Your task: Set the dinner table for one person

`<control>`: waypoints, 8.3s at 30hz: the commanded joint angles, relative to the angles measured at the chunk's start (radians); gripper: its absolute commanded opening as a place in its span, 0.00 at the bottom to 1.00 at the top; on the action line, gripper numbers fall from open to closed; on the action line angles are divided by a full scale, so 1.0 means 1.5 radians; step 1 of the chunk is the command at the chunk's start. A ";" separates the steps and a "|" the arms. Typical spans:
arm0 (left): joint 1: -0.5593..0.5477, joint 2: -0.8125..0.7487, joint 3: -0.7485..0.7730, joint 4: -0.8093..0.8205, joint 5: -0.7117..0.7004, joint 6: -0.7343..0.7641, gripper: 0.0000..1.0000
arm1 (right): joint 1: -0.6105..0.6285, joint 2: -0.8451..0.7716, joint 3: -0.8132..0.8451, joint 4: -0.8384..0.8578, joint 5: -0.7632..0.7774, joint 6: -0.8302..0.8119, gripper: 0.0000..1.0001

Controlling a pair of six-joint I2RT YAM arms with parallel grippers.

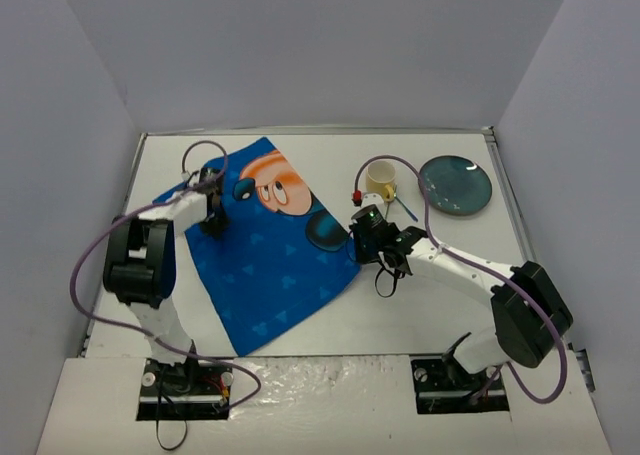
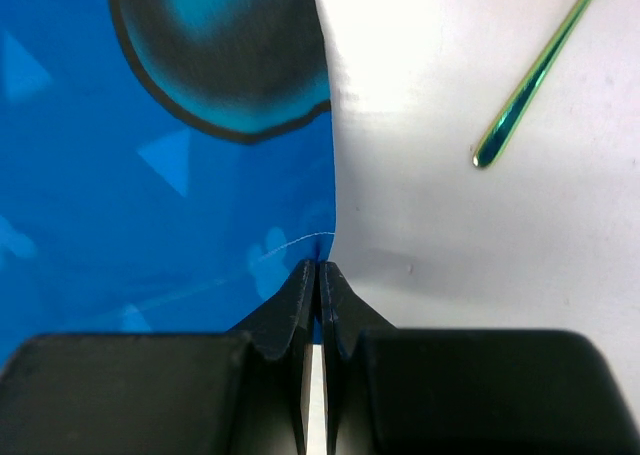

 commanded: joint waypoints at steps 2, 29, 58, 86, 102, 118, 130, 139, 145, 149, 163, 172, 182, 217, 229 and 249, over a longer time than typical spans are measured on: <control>0.014 -0.190 -0.209 -0.032 0.046 -0.123 0.00 | -0.024 0.029 0.115 0.013 0.022 -0.013 0.00; 0.126 0.015 0.287 -0.071 0.156 0.301 0.93 | -0.038 0.129 0.186 0.032 -0.048 -0.080 0.00; 0.184 0.302 0.450 -0.013 0.218 0.362 0.91 | -0.033 0.115 0.135 0.073 -0.103 -0.104 0.00; 0.181 0.017 0.395 -0.015 0.194 0.299 0.00 | -0.038 0.052 0.291 0.001 0.041 -0.159 0.00; 0.181 -0.466 0.332 -0.047 0.064 0.254 0.00 | -0.051 -0.007 0.536 0.017 0.236 -0.300 0.00; 0.163 -0.708 0.213 -0.232 -0.007 0.142 0.00 | -0.054 -0.094 0.559 0.045 0.247 -0.395 0.00; 0.165 -0.605 0.008 -0.185 -0.095 0.022 0.00 | -0.067 0.205 0.668 0.099 0.138 -0.437 0.00; 0.219 -0.475 -0.152 -0.022 -0.160 -0.078 0.00 | -0.080 0.480 0.778 0.192 0.037 -0.457 0.00; 0.250 -0.363 -0.158 0.061 -0.185 -0.083 0.00 | -0.082 0.593 0.822 0.305 -0.015 -0.459 0.00; 0.264 -0.284 -0.130 0.088 -0.174 -0.068 0.04 | -0.082 0.658 0.855 0.366 -0.020 -0.457 0.00; 0.333 -0.239 -0.056 0.094 -0.123 -0.058 0.54 | -0.083 0.614 0.893 0.390 -0.013 -0.418 0.88; 0.171 -0.273 0.053 0.047 0.030 0.061 0.97 | -0.084 0.269 0.622 0.256 0.056 -0.333 1.00; -0.041 -0.049 0.193 0.026 0.038 0.080 0.97 | -0.097 -0.035 0.270 0.162 0.163 -0.115 1.00; 0.056 0.309 0.441 -0.160 -0.032 0.069 0.93 | -0.101 -0.190 0.022 0.101 0.142 -0.086 1.00; 0.076 0.198 0.479 -0.156 -0.029 0.101 0.96 | -0.100 -0.165 0.043 0.101 0.119 -0.092 1.00; 0.113 0.013 0.094 -0.083 0.023 -0.054 0.97 | -0.101 -0.250 -0.008 0.100 0.103 -0.080 1.00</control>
